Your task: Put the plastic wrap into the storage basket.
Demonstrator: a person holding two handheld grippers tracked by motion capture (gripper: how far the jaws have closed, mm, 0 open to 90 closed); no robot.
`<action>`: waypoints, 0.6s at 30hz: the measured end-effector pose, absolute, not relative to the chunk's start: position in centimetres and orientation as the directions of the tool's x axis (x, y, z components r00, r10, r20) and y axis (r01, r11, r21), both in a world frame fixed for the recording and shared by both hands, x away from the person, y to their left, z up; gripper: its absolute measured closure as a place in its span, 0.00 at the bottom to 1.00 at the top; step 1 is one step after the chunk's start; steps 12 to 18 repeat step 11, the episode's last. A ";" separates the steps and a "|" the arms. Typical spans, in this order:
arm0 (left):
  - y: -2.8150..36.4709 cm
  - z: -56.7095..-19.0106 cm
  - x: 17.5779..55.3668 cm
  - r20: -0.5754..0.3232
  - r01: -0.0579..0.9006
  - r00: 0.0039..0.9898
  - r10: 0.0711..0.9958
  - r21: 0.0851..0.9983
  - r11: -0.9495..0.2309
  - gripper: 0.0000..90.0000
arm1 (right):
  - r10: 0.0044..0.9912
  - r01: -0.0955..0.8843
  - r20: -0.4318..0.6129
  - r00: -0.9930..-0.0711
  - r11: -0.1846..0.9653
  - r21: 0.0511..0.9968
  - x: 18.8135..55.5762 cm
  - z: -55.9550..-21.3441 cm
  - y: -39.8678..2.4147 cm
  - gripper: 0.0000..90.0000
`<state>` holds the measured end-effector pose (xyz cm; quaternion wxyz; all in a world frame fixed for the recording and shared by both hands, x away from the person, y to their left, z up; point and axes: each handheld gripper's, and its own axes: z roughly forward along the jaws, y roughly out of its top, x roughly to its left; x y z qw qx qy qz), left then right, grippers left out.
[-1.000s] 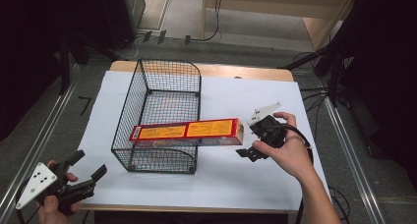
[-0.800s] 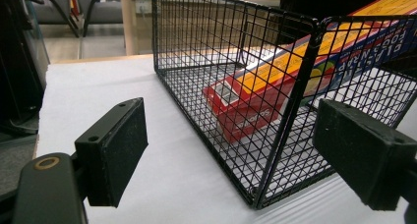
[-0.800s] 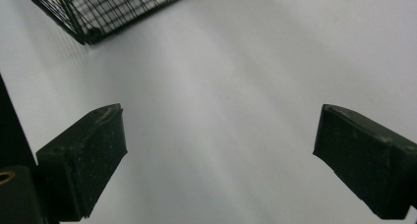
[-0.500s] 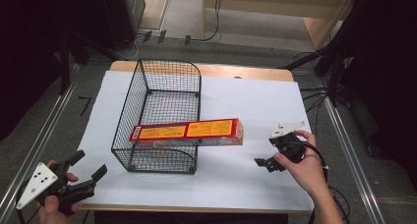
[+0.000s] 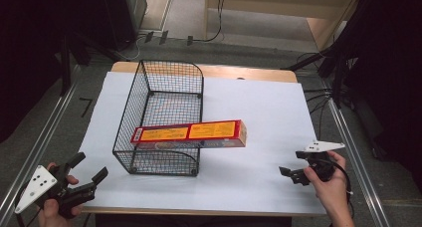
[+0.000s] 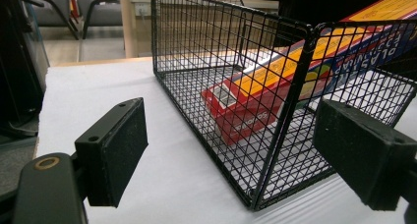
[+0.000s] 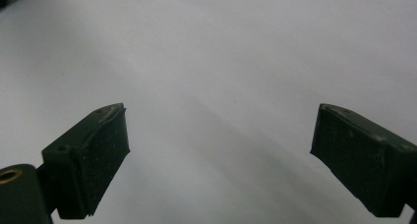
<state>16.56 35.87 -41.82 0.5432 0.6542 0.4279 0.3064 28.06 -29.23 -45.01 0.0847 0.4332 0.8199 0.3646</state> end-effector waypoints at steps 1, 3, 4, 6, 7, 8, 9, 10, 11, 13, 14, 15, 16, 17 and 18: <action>35.9 -41.8 16.6 -0.064 0.226 0.447 0.892 0.973 -0.044 0.15 | 0.775 0.655 0.192 -0.602 0.342 0.674 27.8 -45.2 -29.7 0.08; 35.9 -41.8 16.6 -0.062 0.227 0.448 0.892 0.973 -0.046 0.15 | 0.787 0.662 0.198 -0.584 0.322 0.677 27.6 -45.5 -30.3 0.08; 35.9 -41.8 16.6 -0.061 0.228 0.449 0.892 0.973 -0.048 0.15 | 0.797 0.665 0.187 -0.574 0.320 0.675 27.4 -45.6 -30.6 0.08; 35.8 -41.8 16.6 -0.061 0.228 0.448 0.892 0.972 -0.048 0.15 | 0.815 0.670 0.172 -0.553 0.313 0.673 27.5 -45.9 -31.1 0.09; 35.8 -41.8 16.6 -0.062 0.230 0.449 0.891 0.972 -0.048 0.15 | 0.820 0.674 0.184 -0.542 0.294 0.678 27.5 -45.9 -31.3 0.10; 35.8 -41.8 16.6 -0.060 0.230 0.449 0.891 0.972 -0.050 0.15 | 0.821 0.679 0.204 -0.533 0.272 0.682 27.5 -46.0 -31.6 0.11; 35.7 -41.8 16.6 -0.062 0.230 0.449 0.891 0.972 -0.048 0.15 | 0.821 0.681 0.218 -0.528 0.257 0.686 27.6 -46.1 -31.8 0.11; 35.8 -41.8 16.7 -0.061 0.230 0.448 0.892 0.972 -0.049 0.15 | 0.822 0.683 0.223 -0.524 0.250 0.686 27.7 -46.2 -31.9 0.11; 35.8 -41.8 16.7 -0.060 0.231 0.448 0.892 0.972 -0.051 0.15 | 0.822 0.685 0.223 -0.524 0.251 0.684 27.7 -46.2 -31.8 0.11; 35.8 -41.8 16.7 -0.060 0.231 0.448 0.892 0.972 -0.051 0.15 | 0.822 0.685 0.223 -0.524 0.251 0.684 27.7 -46.2 -31.8 0.11; 35.8 -41.8 16.7 -0.060 0.231 0.448 0.892 0.972 -0.051 0.15 | 0.822 0.685 0.223 -0.524 0.251 0.684 27.7 -46.2 -31.8 0.11; 35.8 -41.8 16.7 -0.060 0.231 0.448 0.892 0.972 -0.051 0.15 | 0.822 0.685 0.223 -0.524 0.251 0.684 27.7 -46.2 -31.8 0.11; 35.8 -41.8 16.7 -0.060 0.231 0.448 0.892 0.972 -0.051 0.15 | 0.822 0.685 0.223 -0.524 0.251 0.684 27.7 -46.2 -31.8 0.11; 35.8 -41.8 16.7 -0.060 0.231 0.448 0.892 0.972 -0.051 0.15 | 0.822 0.685 0.223 -0.524 0.251 0.684 27.7 -46.2 -31.8 0.11; 35.8 -41.8 16.7 -0.060 0.231 0.448 0.892 0.972 -0.051 0.15 | 0.822 0.685 0.223 -0.524 0.251 0.684 27.7 -46.2 -31.8 0.11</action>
